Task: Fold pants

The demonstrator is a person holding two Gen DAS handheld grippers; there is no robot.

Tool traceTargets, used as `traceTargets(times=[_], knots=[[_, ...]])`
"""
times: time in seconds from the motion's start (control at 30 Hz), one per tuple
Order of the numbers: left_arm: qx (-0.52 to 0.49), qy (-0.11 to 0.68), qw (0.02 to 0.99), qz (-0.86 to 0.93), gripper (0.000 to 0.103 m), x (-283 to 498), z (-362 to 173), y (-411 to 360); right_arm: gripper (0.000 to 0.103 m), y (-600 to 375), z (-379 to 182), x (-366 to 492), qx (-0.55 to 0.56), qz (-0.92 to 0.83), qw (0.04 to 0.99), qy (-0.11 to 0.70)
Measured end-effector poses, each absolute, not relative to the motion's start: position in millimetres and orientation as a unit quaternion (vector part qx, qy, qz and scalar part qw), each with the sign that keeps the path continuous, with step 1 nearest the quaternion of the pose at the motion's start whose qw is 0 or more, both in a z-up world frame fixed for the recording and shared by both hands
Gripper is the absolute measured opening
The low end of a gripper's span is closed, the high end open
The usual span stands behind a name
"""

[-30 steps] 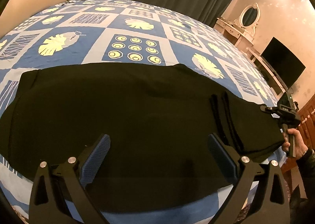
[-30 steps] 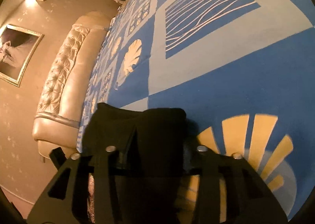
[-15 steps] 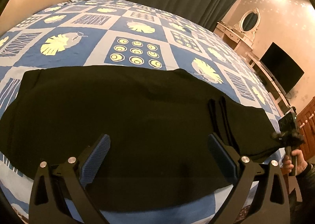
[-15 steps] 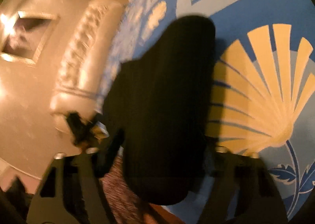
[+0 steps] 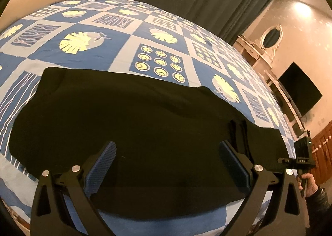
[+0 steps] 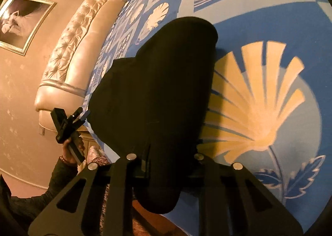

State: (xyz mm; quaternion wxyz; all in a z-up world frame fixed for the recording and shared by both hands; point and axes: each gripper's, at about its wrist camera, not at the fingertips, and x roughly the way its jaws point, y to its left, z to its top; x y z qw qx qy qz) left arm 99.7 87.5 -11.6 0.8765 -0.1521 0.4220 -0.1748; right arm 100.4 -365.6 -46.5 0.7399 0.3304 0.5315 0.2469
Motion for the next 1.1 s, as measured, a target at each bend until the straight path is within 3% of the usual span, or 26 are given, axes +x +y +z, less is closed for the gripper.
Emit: traceTargets(times=[0.33,0.43,0.5,0.6,0.77,0.97,1.1], knots=[[-0.188,0.427,0.870,-0.159,0.098,99.8,-14.8,122.0,0.020,-393.4,-48.0,90.7,0.334,0.227,0.740,0.537],[-0.195,0.427,0.871,-0.148,0.098,97.7,-15.3,132.2,0.040,-389.9,-40.7,89.9,0.304,0.200,0.761,0.538],[-0.206,0.426,0.869,-0.146,0.098,96.2,-15.0,139.5,0.062,-388.9,-26.5,87.5,0.275,0.171,0.782,0.532],[-0.199,0.429,0.870,-0.142,0.098,96.3,-13.9,144.7,0.063,-393.9,18.4,80.2,0.217,0.107,0.832,0.498],[-0.185,0.429,0.873,-0.143,0.098,97.9,-15.2,148.0,0.063,-346.7,65.7,79.8,0.191,0.160,0.858,0.450],[-0.180,0.436,0.869,-0.152,0.098,94.7,-17.5,149.0,0.063,-216.0,37.9,90.7,0.067,0.239,0.838,0.487],[-0.172,0.436,0.869,-0.159,0.098,90.2,-17.8,151.7,0.062,-169.9,13.7,102.7,0.046,0.229,0.834,0.501]])
